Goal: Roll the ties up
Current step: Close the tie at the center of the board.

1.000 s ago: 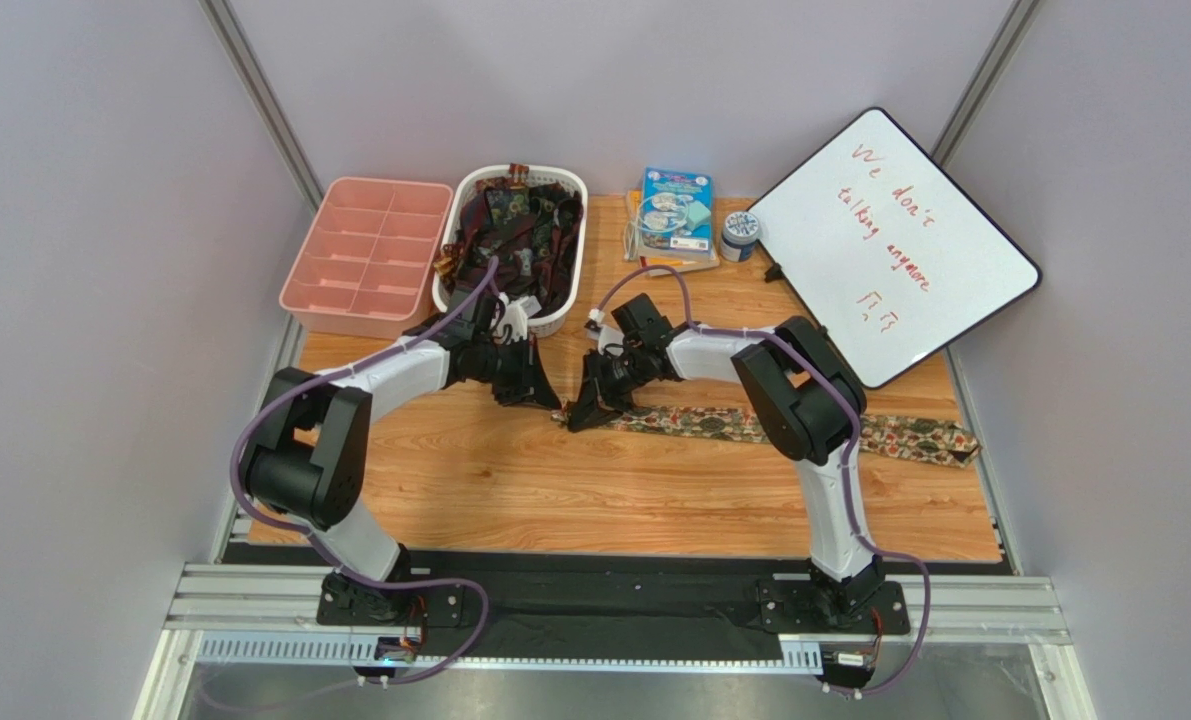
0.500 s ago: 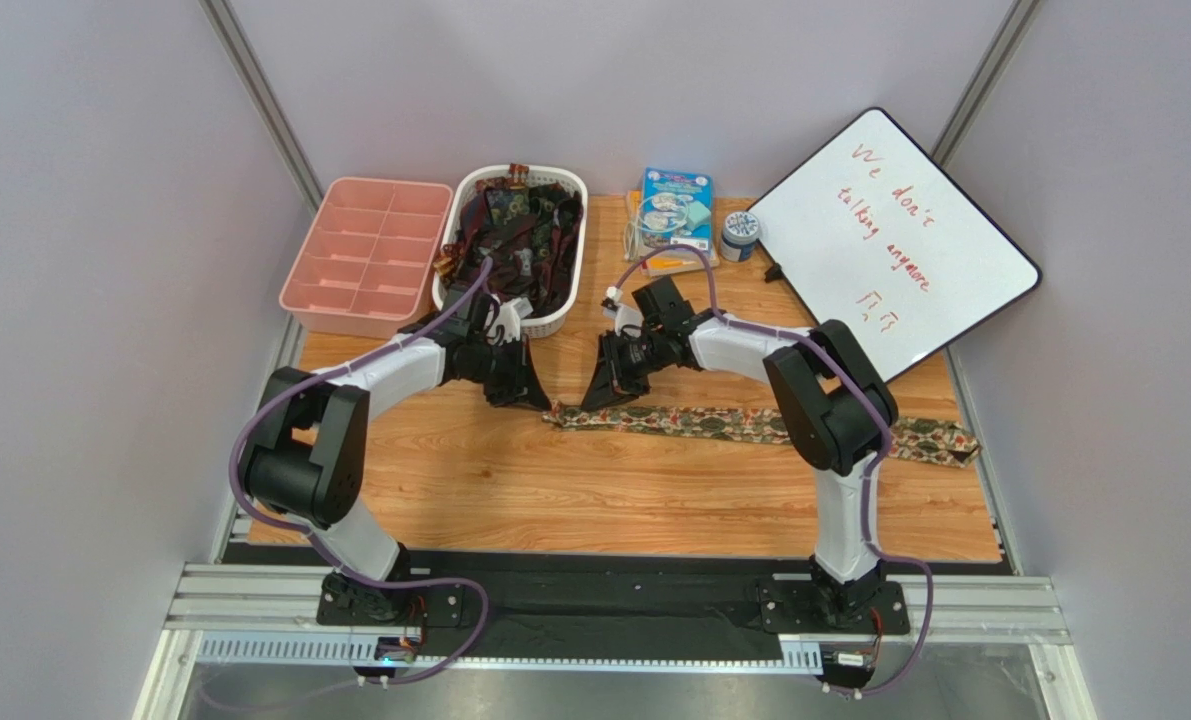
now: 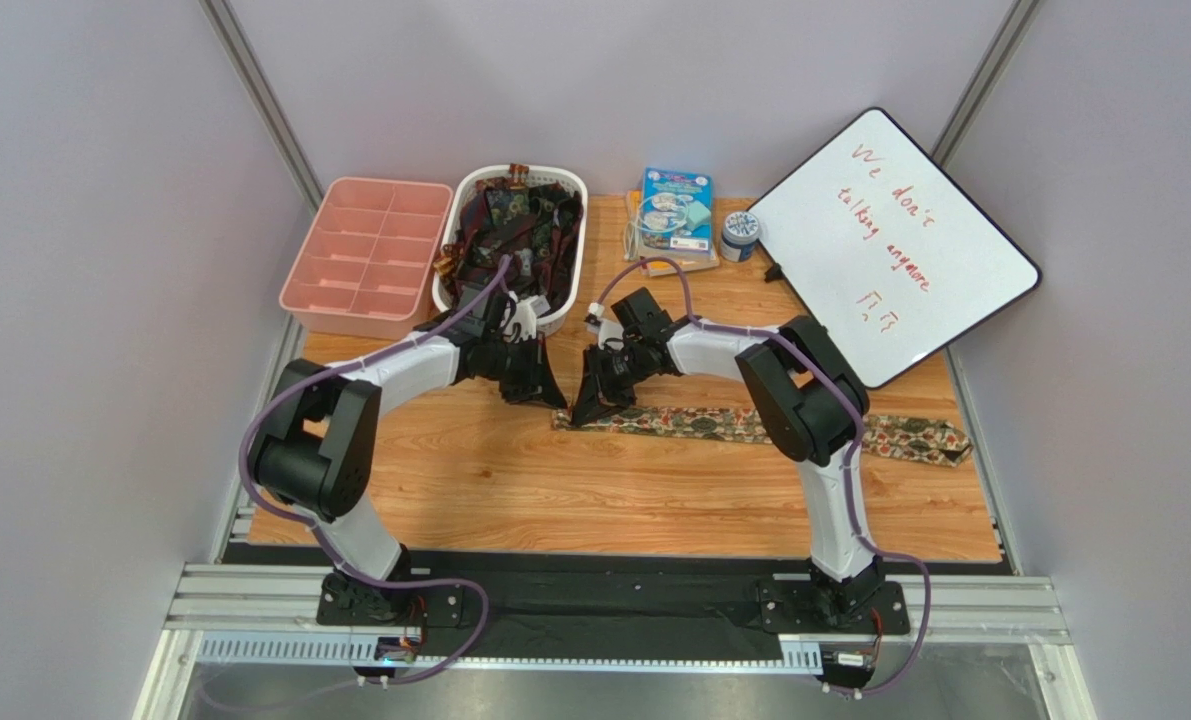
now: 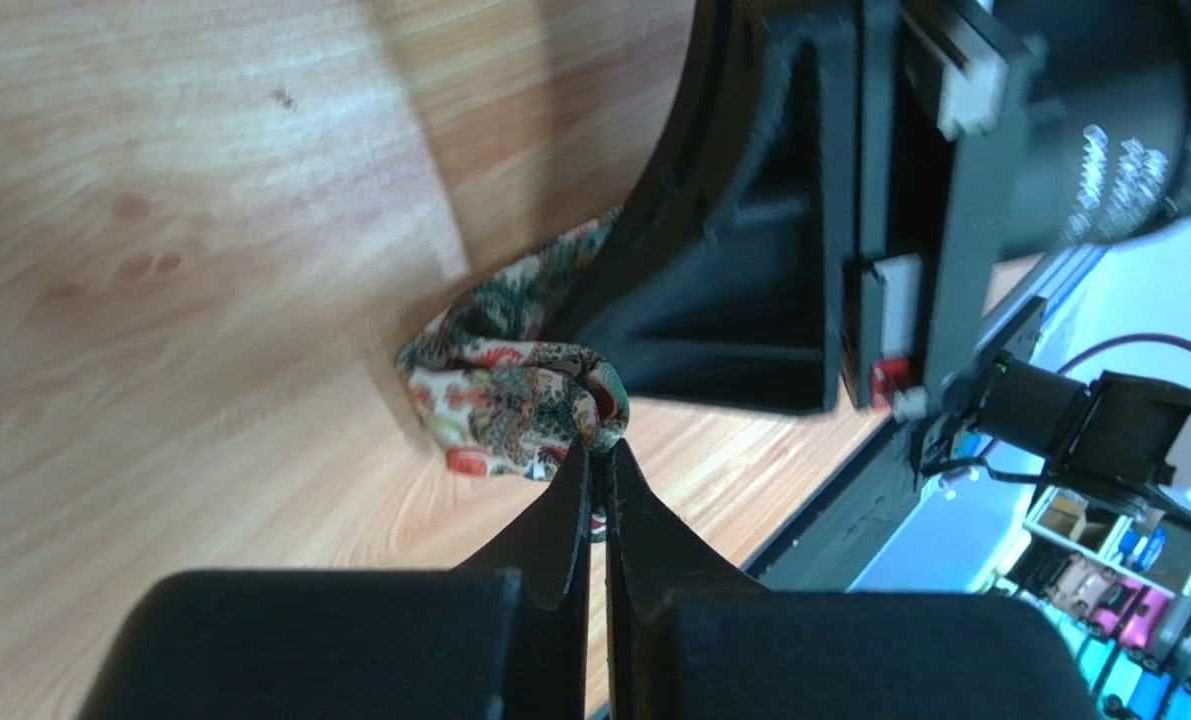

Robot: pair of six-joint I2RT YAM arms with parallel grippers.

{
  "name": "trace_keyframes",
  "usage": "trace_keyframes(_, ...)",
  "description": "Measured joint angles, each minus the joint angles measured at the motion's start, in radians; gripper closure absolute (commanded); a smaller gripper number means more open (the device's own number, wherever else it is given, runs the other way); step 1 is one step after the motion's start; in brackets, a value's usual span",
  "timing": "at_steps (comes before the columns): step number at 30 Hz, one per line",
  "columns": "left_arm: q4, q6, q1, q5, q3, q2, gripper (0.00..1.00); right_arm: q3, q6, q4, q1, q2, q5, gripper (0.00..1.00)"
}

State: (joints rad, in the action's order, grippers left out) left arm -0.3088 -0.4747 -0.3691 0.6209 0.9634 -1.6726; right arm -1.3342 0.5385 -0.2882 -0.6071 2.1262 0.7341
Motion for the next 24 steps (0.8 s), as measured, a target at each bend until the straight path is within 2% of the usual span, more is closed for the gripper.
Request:
trace_keyframes(11,0.082,-0.050,-0.008,-0.010,0.012,-0.127,0.99,0.074,0.007,-0.002,0.020,-0.071,0.022,0.68)
trace_keyframes(18,0.103,-0.067,-0.008,-0.013,0.012,-0.132,0.98,0.076,0.040,0.021,0.023,-0.089,0.023,0.65)
trace_keyframes(20,0.108,-0.070,-0.008,-0.012,0.012,-0.134,0.98,0.076,0.050,0.028,0.023,-0.086,0.023,0.61)
trace_keyframes(24,0.116,-0.072,-0.008,-0.012,0.012,-0.137,0.98,0.075,0.063,0.039,0.019,-0.084,0.013,0.59)
